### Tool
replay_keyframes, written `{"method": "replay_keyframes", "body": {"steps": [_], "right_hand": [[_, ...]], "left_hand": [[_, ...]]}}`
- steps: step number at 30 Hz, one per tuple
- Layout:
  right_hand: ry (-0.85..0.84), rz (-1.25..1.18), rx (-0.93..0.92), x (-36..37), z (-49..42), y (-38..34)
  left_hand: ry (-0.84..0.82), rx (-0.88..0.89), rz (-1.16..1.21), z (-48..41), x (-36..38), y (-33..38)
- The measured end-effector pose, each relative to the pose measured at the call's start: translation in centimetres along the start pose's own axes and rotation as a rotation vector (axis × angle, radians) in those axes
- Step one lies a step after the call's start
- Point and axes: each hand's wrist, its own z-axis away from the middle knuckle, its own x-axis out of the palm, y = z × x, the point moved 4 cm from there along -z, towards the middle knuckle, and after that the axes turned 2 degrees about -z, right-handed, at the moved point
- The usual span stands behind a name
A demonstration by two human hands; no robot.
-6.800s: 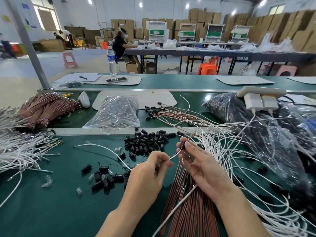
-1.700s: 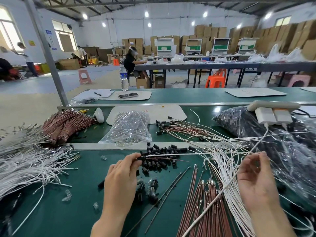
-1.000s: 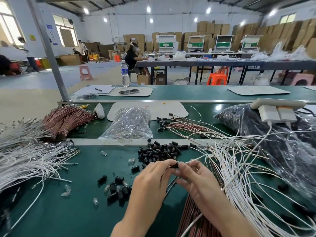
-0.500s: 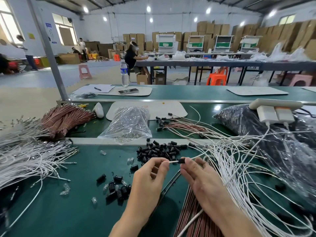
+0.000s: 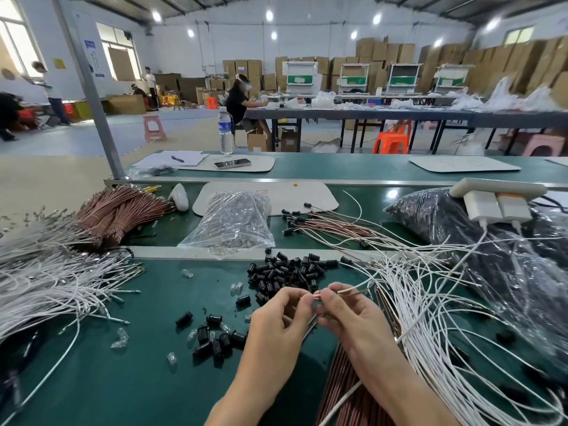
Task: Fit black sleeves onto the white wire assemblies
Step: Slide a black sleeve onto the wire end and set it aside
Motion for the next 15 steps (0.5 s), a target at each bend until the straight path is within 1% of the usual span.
{"method": "replay_keyframes", "body": {"steps": [4, 8, 12, 15], "right_hand": [[-0.016, -0.052, -0.011, -0.01, 0.01, 0.02], [-0.047, 0.021, -0.033, 0.01, 0.01, 0.02], [-0.017, 0.057, -0.042, -0.46, -0.13, -0.03], [0.006, 0.054, -0.045, -0.72, -0.28, -0.12]], "left_hand": [[-0.010, -0.022, 0.038, 0.10, 0.20, 0.11], [0.030, -0.054, 0.076, 0.12, -0.24, 0.13], [-0.032, -0.083, 0.080, 0.06, -0.37, 0.18], [-0.039, -0.095, 0.087, -0.02, -0.62, 0.16]]}}
